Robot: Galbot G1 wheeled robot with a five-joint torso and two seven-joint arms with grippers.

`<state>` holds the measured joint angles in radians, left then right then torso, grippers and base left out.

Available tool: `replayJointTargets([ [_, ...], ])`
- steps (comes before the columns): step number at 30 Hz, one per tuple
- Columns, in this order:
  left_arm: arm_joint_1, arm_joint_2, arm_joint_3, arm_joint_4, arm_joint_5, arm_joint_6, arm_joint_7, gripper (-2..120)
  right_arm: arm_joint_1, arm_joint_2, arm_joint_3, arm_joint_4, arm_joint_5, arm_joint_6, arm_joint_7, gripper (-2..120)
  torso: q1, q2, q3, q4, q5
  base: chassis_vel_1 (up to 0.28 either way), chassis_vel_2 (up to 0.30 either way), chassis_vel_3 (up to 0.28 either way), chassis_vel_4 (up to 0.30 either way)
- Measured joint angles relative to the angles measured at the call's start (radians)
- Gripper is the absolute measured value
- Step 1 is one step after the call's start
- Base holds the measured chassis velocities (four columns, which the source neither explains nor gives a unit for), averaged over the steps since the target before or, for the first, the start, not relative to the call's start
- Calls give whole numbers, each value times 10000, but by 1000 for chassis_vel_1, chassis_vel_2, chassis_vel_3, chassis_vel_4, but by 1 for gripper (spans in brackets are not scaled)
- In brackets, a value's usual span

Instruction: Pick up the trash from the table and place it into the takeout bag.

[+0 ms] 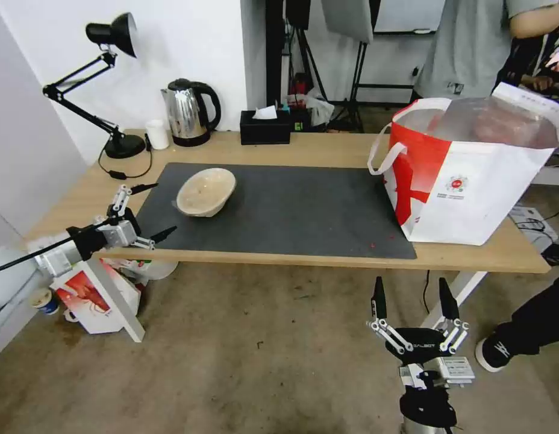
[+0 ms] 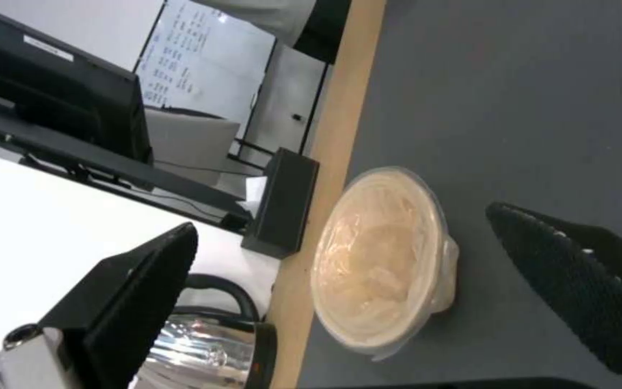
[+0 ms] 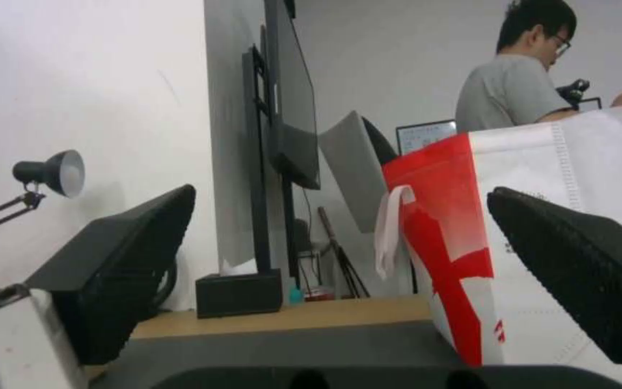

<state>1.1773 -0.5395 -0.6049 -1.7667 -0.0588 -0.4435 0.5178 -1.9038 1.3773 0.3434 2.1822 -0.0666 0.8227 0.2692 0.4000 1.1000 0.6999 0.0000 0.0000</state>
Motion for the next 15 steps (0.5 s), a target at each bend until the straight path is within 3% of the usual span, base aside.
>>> replayJointTargets([
  [15, -1374, 127, 1165, 581, 14, 67, 166, 100, 0, 0, 0, 0, 0, 0, 0, 100, 0, 0, 0, 0, -1, 0, 0, 0, 0],
])
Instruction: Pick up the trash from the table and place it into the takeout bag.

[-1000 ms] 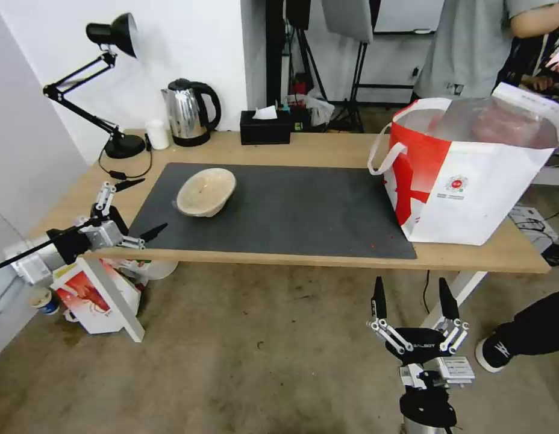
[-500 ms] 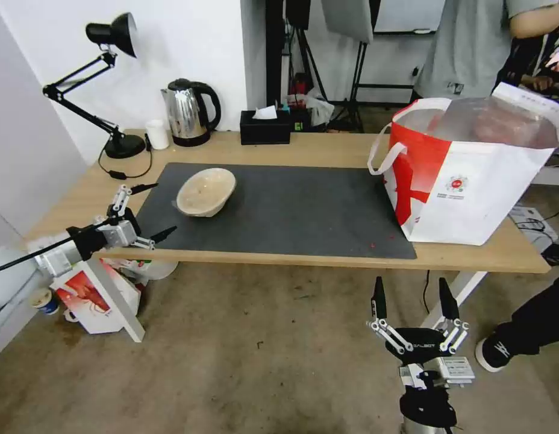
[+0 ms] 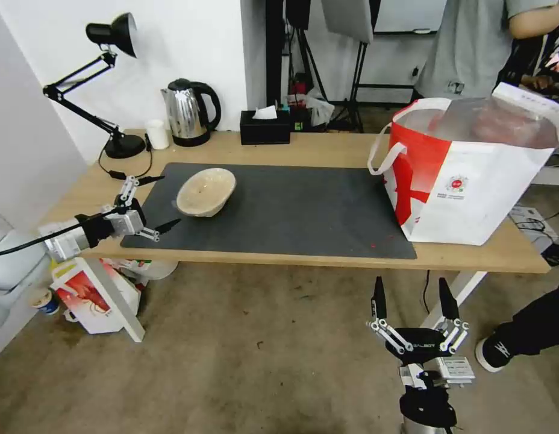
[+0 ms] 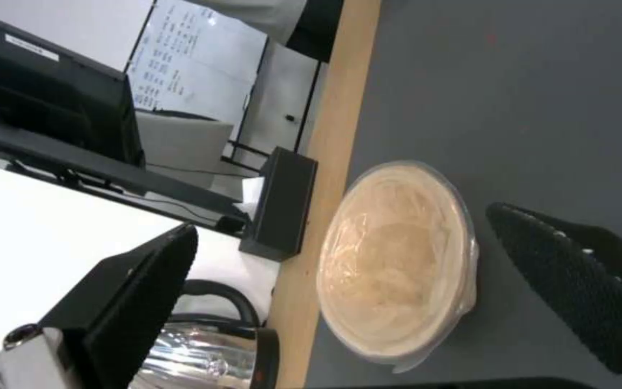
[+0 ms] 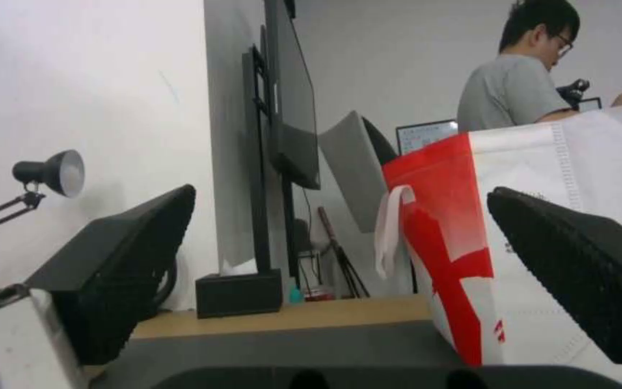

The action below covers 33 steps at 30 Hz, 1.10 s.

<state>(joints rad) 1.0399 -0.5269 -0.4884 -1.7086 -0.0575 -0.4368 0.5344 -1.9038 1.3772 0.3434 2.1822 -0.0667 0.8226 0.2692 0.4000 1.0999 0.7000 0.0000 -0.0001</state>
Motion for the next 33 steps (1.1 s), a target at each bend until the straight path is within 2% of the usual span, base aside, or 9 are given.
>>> replayJointTargets([
  [14, -605, -348, 725, 587, 157, -3, 168, 100, 0, 0, 0, 0, 1, 0, 0, 100, 0, 0, 0, 0, 1, 0, 0, 0, 0],
  [21, -681, -246, 860, 721, 96, -112, 272, 100, 0, 0, 0, 0, 1, 0, 0, 100, 0, 0, 0, 2, 1, 0, 0, 0, 0],
  [33, -1524, -223, 1816, 952, 191, -126, 330, 100, 0, 0, 0, 0, 0, 0, 0, 100, 0, 0, 1, 0, 1, 0, 0, 0, 0],
])
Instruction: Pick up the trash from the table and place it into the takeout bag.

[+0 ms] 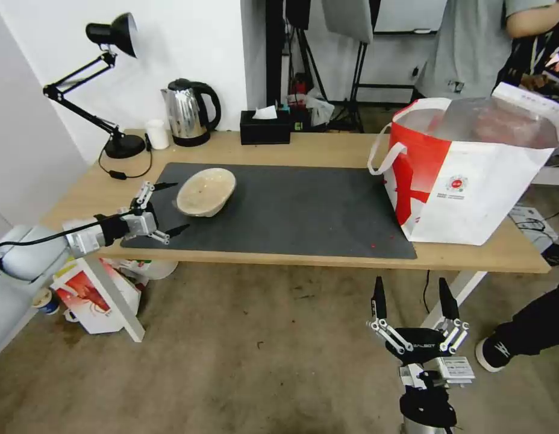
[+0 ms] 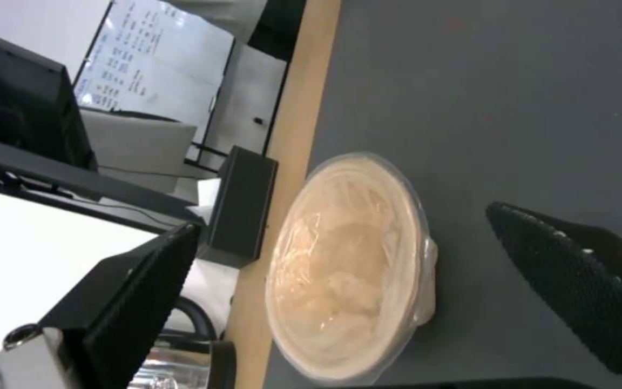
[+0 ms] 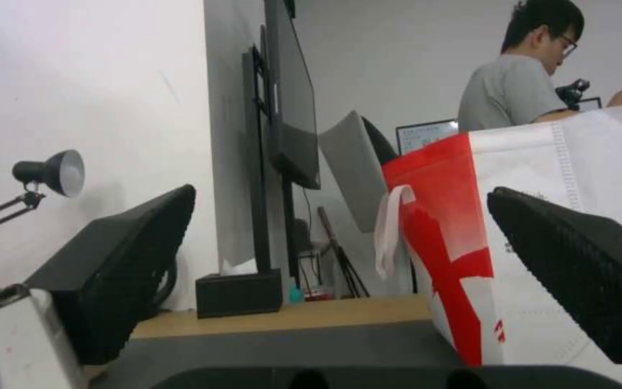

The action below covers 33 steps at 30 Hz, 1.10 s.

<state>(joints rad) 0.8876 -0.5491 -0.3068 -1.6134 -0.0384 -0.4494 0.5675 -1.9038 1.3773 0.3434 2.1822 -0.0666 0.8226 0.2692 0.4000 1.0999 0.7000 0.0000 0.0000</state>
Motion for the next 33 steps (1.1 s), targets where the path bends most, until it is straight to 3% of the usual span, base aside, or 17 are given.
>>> replayJointTargets([
  [10, -841, -242, 727, 493, 171, -54, 150, 100, 0, 0, 0, 0, 0, 0, 0, 100, 0, 0, 0, -2, 0, 0, 0, 0, 0],
  [33, -1101, -798, 963, 1234, 597, -232, 575, 100, 0, 0, 0, 0, 0, 0, 0, 100, -1, 0, 0, 1, 0, 0, 0, 0, 0],
])
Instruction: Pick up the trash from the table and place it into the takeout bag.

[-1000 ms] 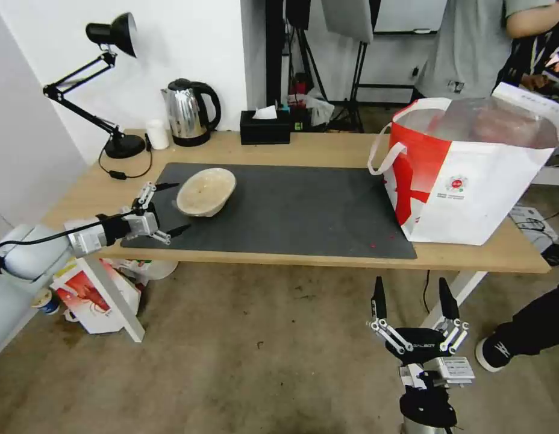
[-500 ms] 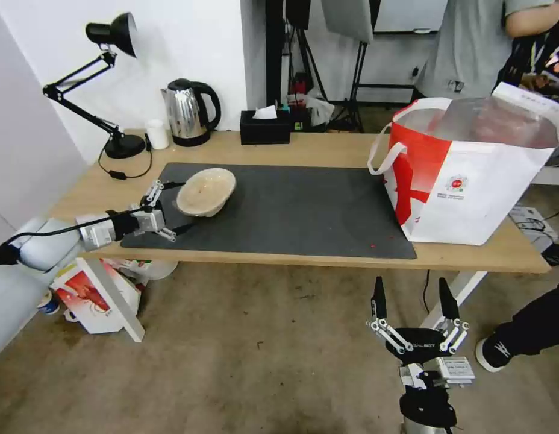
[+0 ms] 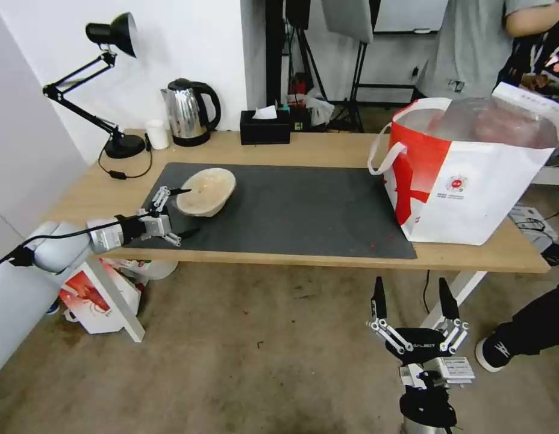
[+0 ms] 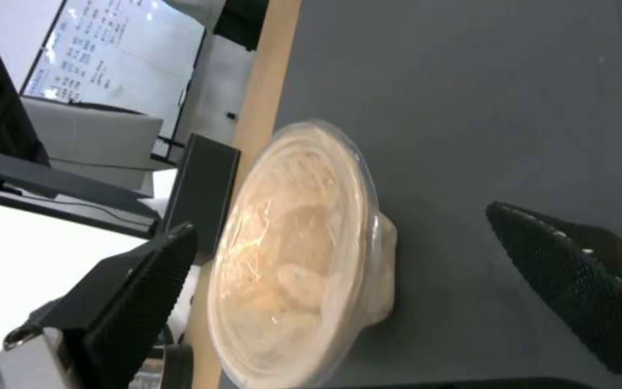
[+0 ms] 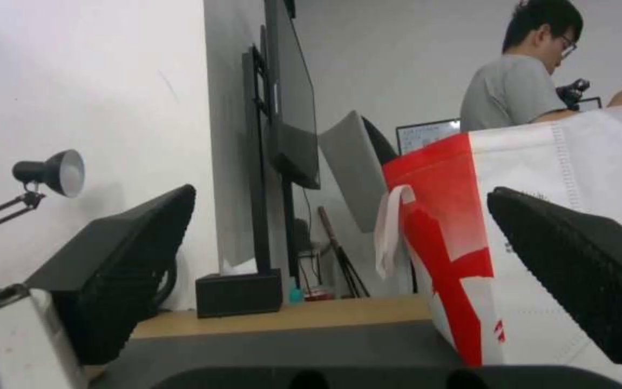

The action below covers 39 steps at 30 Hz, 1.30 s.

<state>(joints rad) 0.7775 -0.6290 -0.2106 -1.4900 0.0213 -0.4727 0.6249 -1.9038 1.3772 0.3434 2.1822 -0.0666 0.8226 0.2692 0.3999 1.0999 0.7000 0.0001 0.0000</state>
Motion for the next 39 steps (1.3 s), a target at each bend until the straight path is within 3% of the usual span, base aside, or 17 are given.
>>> replayJointTargets([
  [25, 207, 243, -529, 258, 40, -198, 70, 100, 0, 0, 0, 0, 0, 0, 0, 100, 0, 0, 0, 0, 0, 0, 0, 0, 0],
  [39, -324, 0, -215, 711, 390, -298, 90, 100, 0, 0, 0, 0, -1, 0, 0, 100, 1, 0, 0, -1, 0, 0, 0, 0, 0],
])
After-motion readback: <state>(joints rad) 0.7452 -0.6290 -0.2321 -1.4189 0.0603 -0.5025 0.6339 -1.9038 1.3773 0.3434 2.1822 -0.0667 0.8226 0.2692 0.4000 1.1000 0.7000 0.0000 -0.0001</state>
